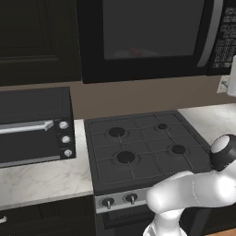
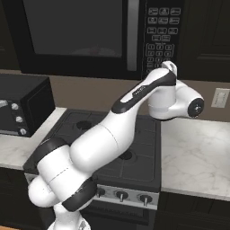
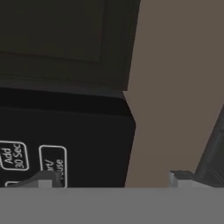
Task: Transport the fish from the fridge to the microwave and turn on the microwave.
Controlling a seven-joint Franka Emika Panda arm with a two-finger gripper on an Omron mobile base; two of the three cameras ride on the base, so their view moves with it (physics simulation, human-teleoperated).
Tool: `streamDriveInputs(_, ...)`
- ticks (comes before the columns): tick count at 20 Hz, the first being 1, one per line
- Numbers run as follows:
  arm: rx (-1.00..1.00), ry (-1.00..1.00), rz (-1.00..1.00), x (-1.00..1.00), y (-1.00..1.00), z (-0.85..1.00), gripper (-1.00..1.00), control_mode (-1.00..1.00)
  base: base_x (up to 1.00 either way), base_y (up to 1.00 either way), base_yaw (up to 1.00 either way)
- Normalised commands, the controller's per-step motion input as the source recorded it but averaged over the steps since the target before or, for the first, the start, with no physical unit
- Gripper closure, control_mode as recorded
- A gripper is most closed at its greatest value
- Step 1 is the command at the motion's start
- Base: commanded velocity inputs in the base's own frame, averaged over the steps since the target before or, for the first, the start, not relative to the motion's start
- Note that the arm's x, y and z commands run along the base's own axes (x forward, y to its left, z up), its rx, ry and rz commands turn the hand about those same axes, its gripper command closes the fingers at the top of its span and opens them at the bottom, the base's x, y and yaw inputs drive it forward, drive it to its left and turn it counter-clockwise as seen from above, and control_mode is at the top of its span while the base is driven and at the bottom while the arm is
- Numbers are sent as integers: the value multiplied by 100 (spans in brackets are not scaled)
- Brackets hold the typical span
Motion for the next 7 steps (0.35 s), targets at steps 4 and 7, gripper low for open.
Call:
streamDriveInputs(4, 0, -1, 2, 9, -6, -2, -100, -100, 0, 0, 0)
streamDriveInputs(7, 0, 0, 1, 13, 0, -8, -100, -100, 0, 0, 0)
